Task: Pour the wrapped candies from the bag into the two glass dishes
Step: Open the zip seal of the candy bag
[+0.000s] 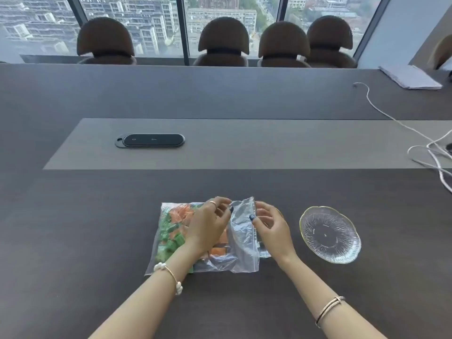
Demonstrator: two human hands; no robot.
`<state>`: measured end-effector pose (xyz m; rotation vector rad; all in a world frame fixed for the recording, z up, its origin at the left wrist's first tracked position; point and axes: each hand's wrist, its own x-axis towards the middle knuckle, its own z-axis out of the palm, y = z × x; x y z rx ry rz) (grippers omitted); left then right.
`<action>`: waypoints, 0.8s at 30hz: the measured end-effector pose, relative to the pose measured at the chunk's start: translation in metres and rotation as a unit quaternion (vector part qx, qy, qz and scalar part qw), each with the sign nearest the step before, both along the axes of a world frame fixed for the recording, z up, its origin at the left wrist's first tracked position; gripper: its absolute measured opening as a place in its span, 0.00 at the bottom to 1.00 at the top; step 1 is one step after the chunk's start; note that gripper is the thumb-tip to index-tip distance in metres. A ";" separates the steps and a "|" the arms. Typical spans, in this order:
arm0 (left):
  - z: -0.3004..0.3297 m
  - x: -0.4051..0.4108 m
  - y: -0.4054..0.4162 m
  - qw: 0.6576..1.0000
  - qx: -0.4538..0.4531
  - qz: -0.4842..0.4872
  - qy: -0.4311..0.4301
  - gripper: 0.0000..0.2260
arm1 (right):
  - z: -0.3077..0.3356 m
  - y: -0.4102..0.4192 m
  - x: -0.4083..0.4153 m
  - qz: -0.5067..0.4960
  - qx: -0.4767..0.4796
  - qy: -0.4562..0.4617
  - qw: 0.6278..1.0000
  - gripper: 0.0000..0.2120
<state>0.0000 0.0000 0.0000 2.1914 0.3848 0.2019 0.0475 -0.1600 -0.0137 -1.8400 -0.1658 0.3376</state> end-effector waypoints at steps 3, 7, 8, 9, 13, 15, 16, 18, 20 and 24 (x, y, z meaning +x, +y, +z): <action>-0.018 0.015 0.000 0.997 0.033 -0.027 0.061 0.09 | -0.016 0.001 0.013 -0.045 -0.079 0.061 0.994 0.17; -0.039 0.033 -0.007 0.988 0.012 -0.053 0.143 0.08 | -0.039 0.000 0.028 -0.044 -0.070 0.196 0.977 0.16; -0.041 0.035 -0.009 0.986 0.008 -0.058 0.157 0.08 | -0.041 0.000 0.031 -0.035 -0.054 0.221 0.973 0.14; -0.045 0.038 -0.011 0.984 0.002 -0.063 0.164 0.09 | -0.042 0.000 0.032 -0.022 -0.042 0.238 0.970 0.11; -0.051 0.045 -0.020 0.980 -0.055 -0.054 0.181 0.11 | -0.040 0.000 0.035 0.013 0.015 0.251 0.968 0.01; -0.051 0.047 -0.021 0.980 -0.091 -0.024 0.176 0.12 | -0.038 0.002 0.035 0.016 0.025 0.236 0.971 0.03; -0.050 0.047 -0.021 0.979 -0.106 -0.013 0.174 0.12 | -0.037 0.003 0.035 0.019 0.021 0.225 0.974 0.04; -0.049 0.048 -0.021 0.976 -0.131 -0.002 0.172 0.10 | -0.036 0.005 0.033 0.022 0.021 0.215 0.976 0.04; -0.048 0.047 -0.019 0.970 -0.162 0.004 0.182 0.08 | -0.036 0.006 0.030 0.017 0.034 0.214 0.976 0.03; -0.046 0.043 -0.014 0.954 -0.230 0.029 0.189 0.07 | -0.029 0.002 0.025 0.044 0.030 0.239 0.970 0.09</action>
